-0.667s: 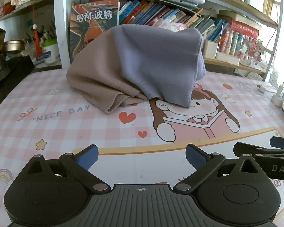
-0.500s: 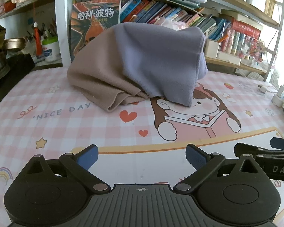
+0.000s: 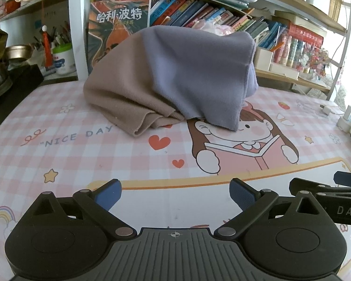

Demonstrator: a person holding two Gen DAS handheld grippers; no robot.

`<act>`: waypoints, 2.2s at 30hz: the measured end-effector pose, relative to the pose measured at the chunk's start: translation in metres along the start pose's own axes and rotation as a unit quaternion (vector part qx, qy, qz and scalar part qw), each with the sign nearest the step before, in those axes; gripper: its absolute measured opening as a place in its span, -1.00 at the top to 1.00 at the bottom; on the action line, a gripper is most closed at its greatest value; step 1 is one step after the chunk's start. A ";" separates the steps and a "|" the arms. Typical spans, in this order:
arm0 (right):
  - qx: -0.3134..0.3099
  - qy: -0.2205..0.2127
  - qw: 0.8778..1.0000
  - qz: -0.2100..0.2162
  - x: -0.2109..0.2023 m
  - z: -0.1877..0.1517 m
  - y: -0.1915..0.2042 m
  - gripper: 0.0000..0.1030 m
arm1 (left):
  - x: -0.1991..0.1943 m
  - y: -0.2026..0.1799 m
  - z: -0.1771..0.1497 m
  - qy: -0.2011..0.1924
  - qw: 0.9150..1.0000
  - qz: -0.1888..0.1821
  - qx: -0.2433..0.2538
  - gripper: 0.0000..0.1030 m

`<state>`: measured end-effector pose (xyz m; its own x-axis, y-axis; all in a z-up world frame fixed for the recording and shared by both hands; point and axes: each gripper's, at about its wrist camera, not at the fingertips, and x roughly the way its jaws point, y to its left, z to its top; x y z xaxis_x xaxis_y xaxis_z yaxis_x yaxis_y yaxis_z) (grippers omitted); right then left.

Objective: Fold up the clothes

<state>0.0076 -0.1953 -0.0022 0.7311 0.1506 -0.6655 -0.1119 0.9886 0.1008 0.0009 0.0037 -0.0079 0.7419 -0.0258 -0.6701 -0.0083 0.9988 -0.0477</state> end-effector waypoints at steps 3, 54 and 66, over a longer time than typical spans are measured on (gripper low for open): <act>0.000 0.001 1.000 0.001 0.000 0.000 0.000 -1.00 | 0.000 0.001 0.000 0.001 1.000 0.000 0.000 -0.94; -0.003 0.008 1.000 0.008 -0.004 -0.002 0.010 -1.00 | -0.009 0.007 0.008 0.008 1.000 0.003 -0.006 -0.94; -0.003 0.012 1.000 0.008 -0.001 -0.002 0.011 -1.00 | -0.007 0.008 0.008 0.011 1.000 0.005 -0.009 -0.94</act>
<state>0.0039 -0.1850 -0.0017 0.7129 0.1655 -0.6815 -0.1264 0.9862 0.1073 0.0009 0.0119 0.0022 0.7261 -0.0169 -0.6873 -0.0274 0.9982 -0.0535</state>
